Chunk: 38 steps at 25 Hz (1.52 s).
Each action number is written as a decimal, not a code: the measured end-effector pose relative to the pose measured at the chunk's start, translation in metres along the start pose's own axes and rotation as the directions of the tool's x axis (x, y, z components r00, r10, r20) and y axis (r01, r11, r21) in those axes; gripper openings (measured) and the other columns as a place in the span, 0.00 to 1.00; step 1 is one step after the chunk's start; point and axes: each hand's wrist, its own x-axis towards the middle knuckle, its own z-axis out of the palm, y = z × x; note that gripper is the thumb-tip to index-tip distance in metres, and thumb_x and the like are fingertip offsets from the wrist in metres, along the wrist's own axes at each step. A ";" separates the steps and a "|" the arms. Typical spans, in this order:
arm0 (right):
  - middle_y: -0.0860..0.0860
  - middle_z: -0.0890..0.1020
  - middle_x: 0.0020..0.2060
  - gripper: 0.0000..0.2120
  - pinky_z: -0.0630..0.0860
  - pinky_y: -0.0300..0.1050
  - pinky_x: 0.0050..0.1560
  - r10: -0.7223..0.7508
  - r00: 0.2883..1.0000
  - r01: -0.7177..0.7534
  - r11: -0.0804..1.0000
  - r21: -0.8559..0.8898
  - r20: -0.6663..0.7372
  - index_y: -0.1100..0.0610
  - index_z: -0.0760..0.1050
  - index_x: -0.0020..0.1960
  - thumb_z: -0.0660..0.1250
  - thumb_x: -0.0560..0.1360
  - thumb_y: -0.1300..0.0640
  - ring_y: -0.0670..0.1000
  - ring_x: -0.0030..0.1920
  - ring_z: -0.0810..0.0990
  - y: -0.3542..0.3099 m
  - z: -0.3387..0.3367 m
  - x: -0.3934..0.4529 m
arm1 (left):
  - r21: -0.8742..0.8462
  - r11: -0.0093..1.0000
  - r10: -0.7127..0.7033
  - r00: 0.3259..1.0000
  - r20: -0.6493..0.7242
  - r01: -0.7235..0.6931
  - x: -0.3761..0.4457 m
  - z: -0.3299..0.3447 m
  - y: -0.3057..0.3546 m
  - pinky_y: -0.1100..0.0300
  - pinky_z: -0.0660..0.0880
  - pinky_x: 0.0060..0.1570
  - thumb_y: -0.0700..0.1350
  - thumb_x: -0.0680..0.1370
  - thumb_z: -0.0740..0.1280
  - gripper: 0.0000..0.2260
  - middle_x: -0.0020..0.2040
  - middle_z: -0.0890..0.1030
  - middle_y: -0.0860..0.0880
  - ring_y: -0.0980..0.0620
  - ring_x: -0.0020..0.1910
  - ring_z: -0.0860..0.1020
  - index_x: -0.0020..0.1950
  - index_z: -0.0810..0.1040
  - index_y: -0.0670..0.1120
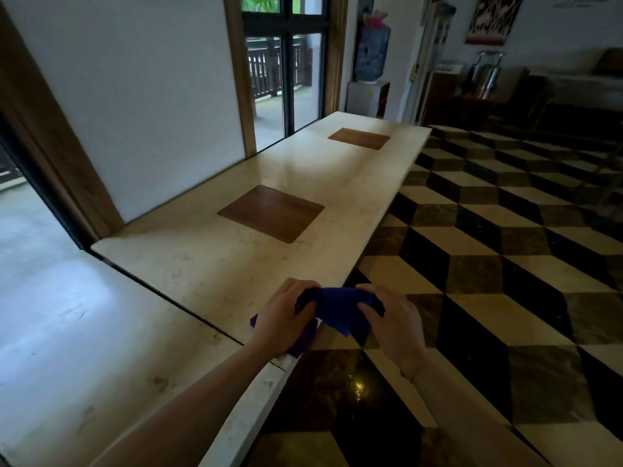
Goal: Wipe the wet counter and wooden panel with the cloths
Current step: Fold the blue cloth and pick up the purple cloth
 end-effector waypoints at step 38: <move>0.48 0.84 0.52 0.13 0.71 0.51 0.53 -0.682 0.236 0.854 0.485 0.187 0.693 0.48 0.78 0.60 0.68 0.76 0.53 0.54 0.54 0.78 -0.095 0.288 0.306 | 0.080 0.397 -0.823 0.394 -0.408 0.914 0.043 -0.013 -0.211 0.58 0.71 0.54 0.49 0.78 0.66 0.14 0.62 0.72 0.52 0.49 0.61 0.70 0.63 0.73 0.53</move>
